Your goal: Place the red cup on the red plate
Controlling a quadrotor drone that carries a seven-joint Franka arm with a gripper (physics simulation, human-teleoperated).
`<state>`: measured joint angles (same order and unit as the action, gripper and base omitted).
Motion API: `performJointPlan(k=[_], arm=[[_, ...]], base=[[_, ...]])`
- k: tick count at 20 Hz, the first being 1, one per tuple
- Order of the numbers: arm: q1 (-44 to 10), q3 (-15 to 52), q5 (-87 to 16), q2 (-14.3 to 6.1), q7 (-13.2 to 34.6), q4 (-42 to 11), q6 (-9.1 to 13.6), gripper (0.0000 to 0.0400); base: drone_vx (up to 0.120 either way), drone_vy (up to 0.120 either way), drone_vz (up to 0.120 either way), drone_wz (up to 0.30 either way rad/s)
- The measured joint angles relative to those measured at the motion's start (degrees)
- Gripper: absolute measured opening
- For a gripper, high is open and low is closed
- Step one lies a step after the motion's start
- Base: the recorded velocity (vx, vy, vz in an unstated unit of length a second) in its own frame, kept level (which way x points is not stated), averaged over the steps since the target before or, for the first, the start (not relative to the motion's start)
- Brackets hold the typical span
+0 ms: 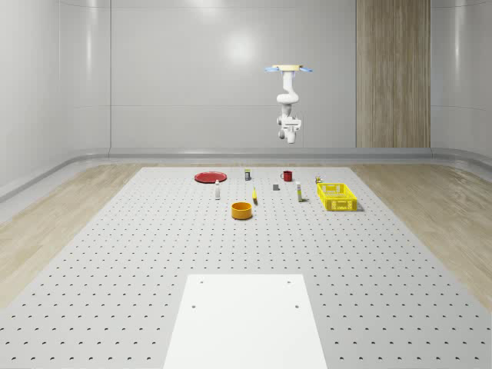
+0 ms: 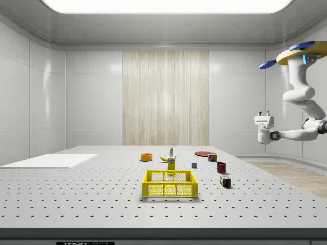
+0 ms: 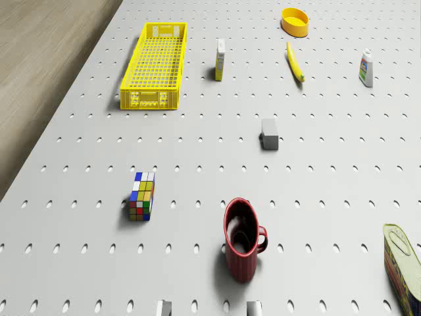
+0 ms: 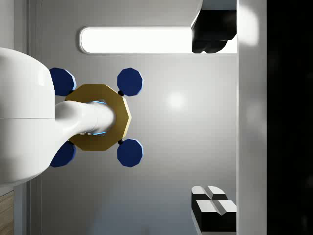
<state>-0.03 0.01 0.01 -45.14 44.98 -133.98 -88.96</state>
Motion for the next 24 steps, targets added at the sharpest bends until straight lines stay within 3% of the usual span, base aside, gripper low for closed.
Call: performJointPlan(k=[6,11,18,24], arm=[[-0.16,0.08,0.06,1.45,-0.09,7.33,5.61,0.04],[-0.24,0.14,0.09,3.4,-0.12,12.73,8.83,0.04],[-0.33,0.19,0.12,4.71,-0.16,16.21,10.69,0.04],[-0.38,0.22,0.14,4.89,-0.18,16.89,10.93,0.04]], base=[[0.0,0.0,0.0,0.0],[0.0,0.0,0.0,0.0],[0.006,-0.074,0.0,0.0],[0.12,0.0,0.0,0.0]])
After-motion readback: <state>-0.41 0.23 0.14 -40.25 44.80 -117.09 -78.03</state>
